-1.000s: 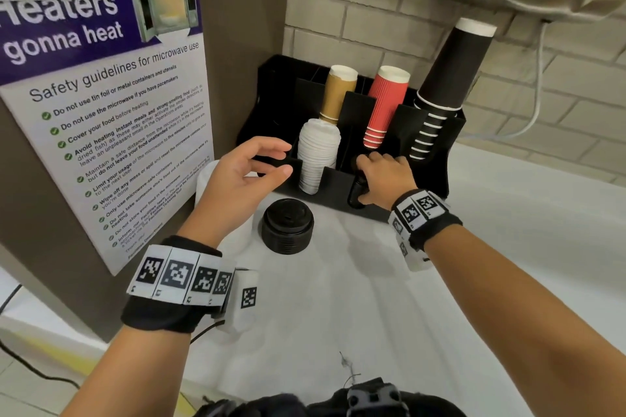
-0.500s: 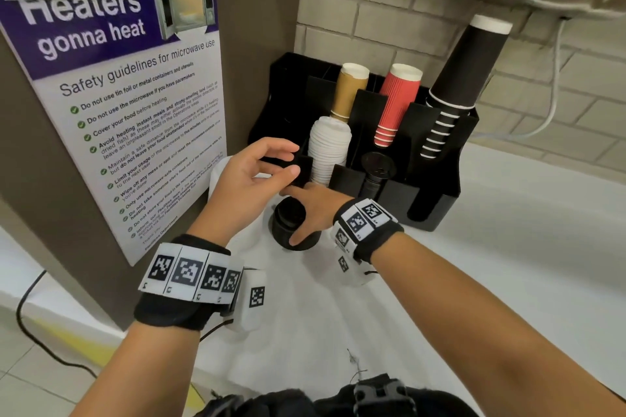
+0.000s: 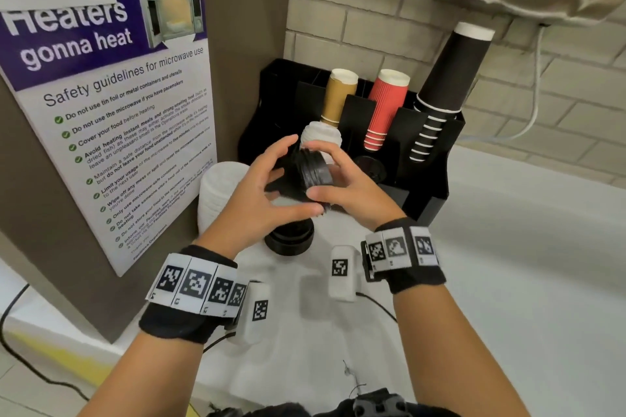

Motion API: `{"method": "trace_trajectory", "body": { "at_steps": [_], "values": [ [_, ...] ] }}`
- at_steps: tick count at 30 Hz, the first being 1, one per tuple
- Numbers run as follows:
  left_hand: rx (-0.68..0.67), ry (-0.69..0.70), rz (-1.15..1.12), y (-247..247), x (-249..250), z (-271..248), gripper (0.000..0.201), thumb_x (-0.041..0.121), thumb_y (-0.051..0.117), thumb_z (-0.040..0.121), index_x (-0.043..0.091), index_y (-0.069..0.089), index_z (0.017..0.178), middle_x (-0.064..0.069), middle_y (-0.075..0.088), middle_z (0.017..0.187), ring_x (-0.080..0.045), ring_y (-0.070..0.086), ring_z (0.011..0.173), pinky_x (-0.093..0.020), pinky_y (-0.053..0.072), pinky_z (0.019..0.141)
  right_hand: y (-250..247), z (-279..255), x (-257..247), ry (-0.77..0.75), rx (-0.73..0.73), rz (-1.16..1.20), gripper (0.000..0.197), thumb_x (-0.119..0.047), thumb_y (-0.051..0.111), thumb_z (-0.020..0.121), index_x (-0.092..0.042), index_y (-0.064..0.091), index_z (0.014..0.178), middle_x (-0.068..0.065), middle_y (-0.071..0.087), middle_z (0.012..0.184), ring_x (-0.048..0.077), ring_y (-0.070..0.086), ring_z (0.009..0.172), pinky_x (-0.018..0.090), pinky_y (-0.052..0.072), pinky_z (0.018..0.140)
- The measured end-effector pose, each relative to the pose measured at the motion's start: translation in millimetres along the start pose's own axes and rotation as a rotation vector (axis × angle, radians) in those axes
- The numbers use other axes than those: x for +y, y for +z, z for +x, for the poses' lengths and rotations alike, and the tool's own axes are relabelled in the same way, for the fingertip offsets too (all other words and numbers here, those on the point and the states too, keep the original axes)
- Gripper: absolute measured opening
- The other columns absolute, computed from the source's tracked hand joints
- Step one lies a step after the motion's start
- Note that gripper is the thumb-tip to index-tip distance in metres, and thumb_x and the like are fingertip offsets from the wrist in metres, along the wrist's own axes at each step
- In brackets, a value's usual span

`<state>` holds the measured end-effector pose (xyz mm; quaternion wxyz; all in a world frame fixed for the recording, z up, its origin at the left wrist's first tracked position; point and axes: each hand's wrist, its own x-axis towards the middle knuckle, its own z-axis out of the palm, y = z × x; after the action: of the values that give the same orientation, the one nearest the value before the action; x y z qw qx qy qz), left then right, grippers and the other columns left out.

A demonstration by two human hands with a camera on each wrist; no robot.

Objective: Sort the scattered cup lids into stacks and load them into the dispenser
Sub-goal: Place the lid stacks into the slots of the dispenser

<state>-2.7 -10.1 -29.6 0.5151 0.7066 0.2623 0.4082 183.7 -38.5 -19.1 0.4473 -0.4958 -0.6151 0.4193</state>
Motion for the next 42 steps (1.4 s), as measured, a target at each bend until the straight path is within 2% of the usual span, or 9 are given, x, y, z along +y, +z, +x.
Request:
{"method": "trace_trajectory", "body": {
  "at_steps": [2,7,10,14,20,23,26,32,42],
  "values": [
    [-0.075,0.005,-0.059,7.4,-0.6,1.6,0.091,0.036,0.087,0.059,0.063,0.037,0.13,0.03,0.041,0.139,-0.002,0.048,0.127,-0.023,0.05,0.093,2.7,-14.5,-5.6,-0.047,0.029,0.113,0.064,-0.023,0.072,0.075,-0.03,0.047,0.133,0.026,0.057,0.115,0.042,0.058,0.1,0.056,0.046,0.092],
    [-0.105,0.025,-0.116,16.8,-1.8,5.4,0.094,0.022,0.09,0.058,0.045,0.044,0.137,0.005,0.048,0.141,-0.017,0.059,0.121,-0.039,0.056,0.089,-2.4,-34.4,-8.3,-0.013,0.083,0.196,0.066,-0.01,0.069,0.079,-0.018,0.043,0.14,0.026,0.056,0.125,0.043,0.054,0.115,0.056,0.044,0.097],
    [-0.138,0.012,-0.143,19.9,-1.3,6.3,0.094,0.025,0.093,0.055,0.047,0.046,0.134,0.007,0.047,0.142,-0.017,0.058,0.121,-0.037,0.057,0.088,-7.1,-40.5,-11.9,0.01,0.092,0.192,0.066,-0.007,0.068,0.077,-0.019,0.046,0.138,0.027,0.055,0.124,0.041,0.056,0.115,0.055,0.049,0.095],
    [-0.118,0.018,-0.14,25.4,-2.2,7.1,0.096,0.022,0.087,0.054,0.041,0.044,0.137,0.006,0.046,0.143,-0.013,0.059,0.119,-0.031,0.057,0.084,-8.0,-43.6,-15.0,0.014,0.095,0.182,0.064,-0.005,0.074,0.075,-0.028,0.052,0.131,0.011,0.062,0.114,0.023,0.065,0.103,0.038,0.057,0.076],
    [-0.115,0.0,-0.135,28.5,-5.0,8.2,0.098,0.024,0.085,0.055,0.045,0.039,0.138,0.012,0.04,0.147,-0.009,0.046,0.132,-0.035,0.049,0.101,-14.8,-36.0,-8.5,-0.033,0.122,0.104,0.067,-0.012,0.082,0.07,-0.028,0.054,0.128,0.015,0.062,0.116,0.026,0.065,0.105,0.037,0.056,0.084],
    [-0.036,-0.011,-0.091,20.1,-3.3,10.5,0.085,0.037,0.08,0.059,0.053,0.038,0.131,0.018,0.041,0.143,-0.008,0.046,0.131,-0.031,0.044,0.102,-43.0,-19.5,-5.1,-0.074,0.341,-0.002,0.067,-0.017,0.086,0.066,-0.029,0.054,0.124,0.006,0.065,0.113,0.016,0.066,0.101,0.028,0.055,0.082],
    [0.105,0.0,-0.02,7.4,-1.8,12.3,0.063,0.044,0.071,0.067,0.044,0.048,0.126,0.015,0.052,0.129,-0.007,0.06,0.112,-0.017,0.05,0.086,-85.0,-1.2,-0.8,-0.042,0.538,-0.269,0.068,-0.02,0.086,0.067,-0.035,0.048,0.122,0.0,0.06,0.119,0.015,0.06,0.108,0.029,0.051,0.089],
    [0.175,0.052,0.057,-2.1,-0.6,12.3,0.036,0.015,0.068,0.088,0.038,0.057,0.113,0.01,0.058,0.119,0.006,0.063,0.087,-0.003,0.043,0.075,-114.5,36.8,21.3,0.21,0.238,-0.879,0.08,-0.023,0.085,0.067,-0.028,0.042,0.135,0.012,0.049,0.127,0.029,0.047,0.12,0.032,0.039,0.098],
    [0.211,0.031,0.074,-6.4,2.9,7.5,0.03,0.012,0.066,0.089,0.027,0.061,0.114,0.007,0.059,0.117,0.007,0.062,0.084,-0.001,0.041,0.075,-107.3,51.7,34.4,0.291,0.071,-1.103,0.085,-0.018,0.085,0.066,-0.019,0.042,0.14,0.011,0.044,0.139,0.028,0.046,0.124,0.034,0.042,0.098]
  ]
}}
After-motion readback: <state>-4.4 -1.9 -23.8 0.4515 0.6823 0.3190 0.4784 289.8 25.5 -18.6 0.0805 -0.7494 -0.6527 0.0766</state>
